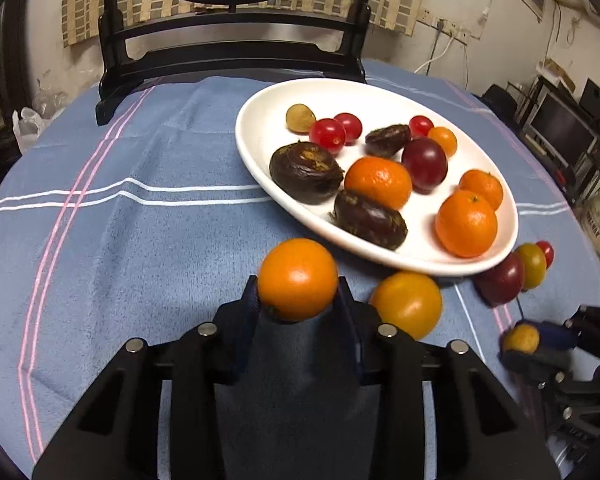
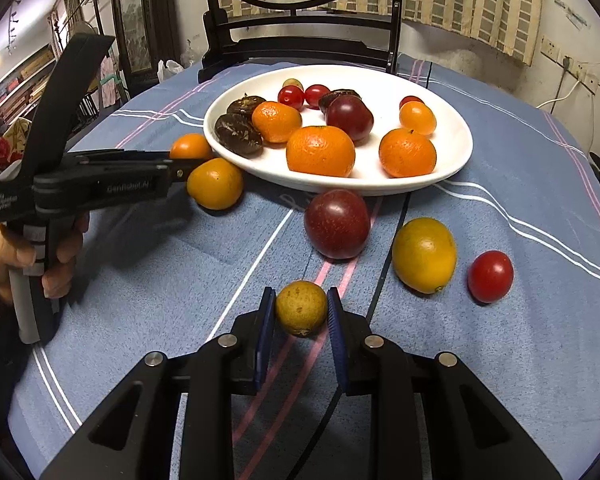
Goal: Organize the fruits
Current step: 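Grasp a small yellow-green fruit with the right gripper while the left gripper grasps a mandarin, then carry both fruits onto the white plate and open both grippers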
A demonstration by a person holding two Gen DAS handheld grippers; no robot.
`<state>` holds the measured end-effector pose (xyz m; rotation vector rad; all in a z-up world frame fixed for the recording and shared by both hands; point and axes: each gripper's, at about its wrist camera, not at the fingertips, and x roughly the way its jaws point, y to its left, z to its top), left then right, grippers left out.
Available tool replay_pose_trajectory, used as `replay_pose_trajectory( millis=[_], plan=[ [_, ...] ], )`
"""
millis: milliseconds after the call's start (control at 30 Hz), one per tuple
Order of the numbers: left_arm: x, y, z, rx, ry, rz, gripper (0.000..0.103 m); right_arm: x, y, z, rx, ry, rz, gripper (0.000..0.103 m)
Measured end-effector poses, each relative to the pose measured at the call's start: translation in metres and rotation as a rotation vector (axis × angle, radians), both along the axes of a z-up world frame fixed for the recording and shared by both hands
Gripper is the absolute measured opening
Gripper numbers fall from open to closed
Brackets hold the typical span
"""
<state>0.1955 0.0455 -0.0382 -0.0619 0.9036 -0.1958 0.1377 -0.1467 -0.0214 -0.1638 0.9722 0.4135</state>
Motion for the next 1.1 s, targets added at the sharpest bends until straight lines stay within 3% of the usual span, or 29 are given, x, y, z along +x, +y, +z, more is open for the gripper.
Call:
replay_pose_trajectory(
  millis=[300, 633, 767, 900, 1100],
  plan=[
    [-0.012, 0.011, 0.020, 0.023, -0.057, 0.066, 0.037, -0.004, -0.005, 0.014, 0.049, -0.050, -0.004, 0.026],
    [-0.022, 0.000, 0.052, -0.071, -0.073, 0.056, 0.037, 0.001, -0.007, 0.049, 0.094, -0.161, -0.026, 0.026],
    [-0.013, -0.018, 0.069, -0.046, -0.086, 0.035, 0.037, 0.024, -0.005, 0.062, 0.133, -0.195, -0.023, 0.026],
    [0.009, -0.030, 0.074, -0.038, -0.070, 0.028, 0.037, 0.058, -0.004, 0.058, 0.133, -0.187, -0.056, 0.026],
    [0.048, -0.049, 0.056, -0.024, -0.002, 0.064, 0.037, 0.098, -0.006, 0.033, 0.099, -0.135, -0.120, 0.026]
  ],
)
